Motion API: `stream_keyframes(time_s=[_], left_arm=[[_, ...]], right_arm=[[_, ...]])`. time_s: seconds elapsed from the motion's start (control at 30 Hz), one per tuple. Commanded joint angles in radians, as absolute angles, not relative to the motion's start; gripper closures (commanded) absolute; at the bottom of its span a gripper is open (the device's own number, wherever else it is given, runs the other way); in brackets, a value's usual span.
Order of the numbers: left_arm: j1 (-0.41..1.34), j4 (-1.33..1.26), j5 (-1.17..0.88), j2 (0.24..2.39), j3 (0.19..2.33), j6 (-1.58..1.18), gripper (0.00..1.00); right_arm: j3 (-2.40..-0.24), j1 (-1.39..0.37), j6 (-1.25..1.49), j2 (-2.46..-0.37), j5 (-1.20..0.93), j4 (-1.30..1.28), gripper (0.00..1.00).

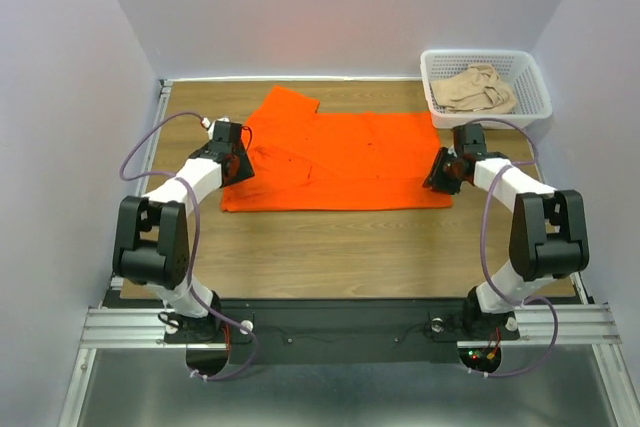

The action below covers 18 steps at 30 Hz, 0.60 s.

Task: Fold and stack the t-shirts
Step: Fold the tshirt

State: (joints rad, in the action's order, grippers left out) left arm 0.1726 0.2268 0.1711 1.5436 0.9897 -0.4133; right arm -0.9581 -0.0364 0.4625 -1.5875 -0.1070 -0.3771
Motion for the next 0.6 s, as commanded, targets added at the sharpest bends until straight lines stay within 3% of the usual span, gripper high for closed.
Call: stream_keyframes(time_s=[0.0,0.23,0.57], left_arm=[[0.189,0.199,0.179,1.601,1.037,-0.384,0.47],[0.164,0.256,0.23,1.655,0.936,-0.443,0.57],[0.063,0.353,0.175,1.482,0.758,-0.494,0.57]], right_arm=[[-1.015,-0.064,0.425,-1.63,-0.066,-0.383,0.61],[-0.942,-0.074,0.419,-1.663,-0.121,-0.425,0.57],[-0.809,-0.074,0.431,-1.606,-0.175,-0.552,0.48]])
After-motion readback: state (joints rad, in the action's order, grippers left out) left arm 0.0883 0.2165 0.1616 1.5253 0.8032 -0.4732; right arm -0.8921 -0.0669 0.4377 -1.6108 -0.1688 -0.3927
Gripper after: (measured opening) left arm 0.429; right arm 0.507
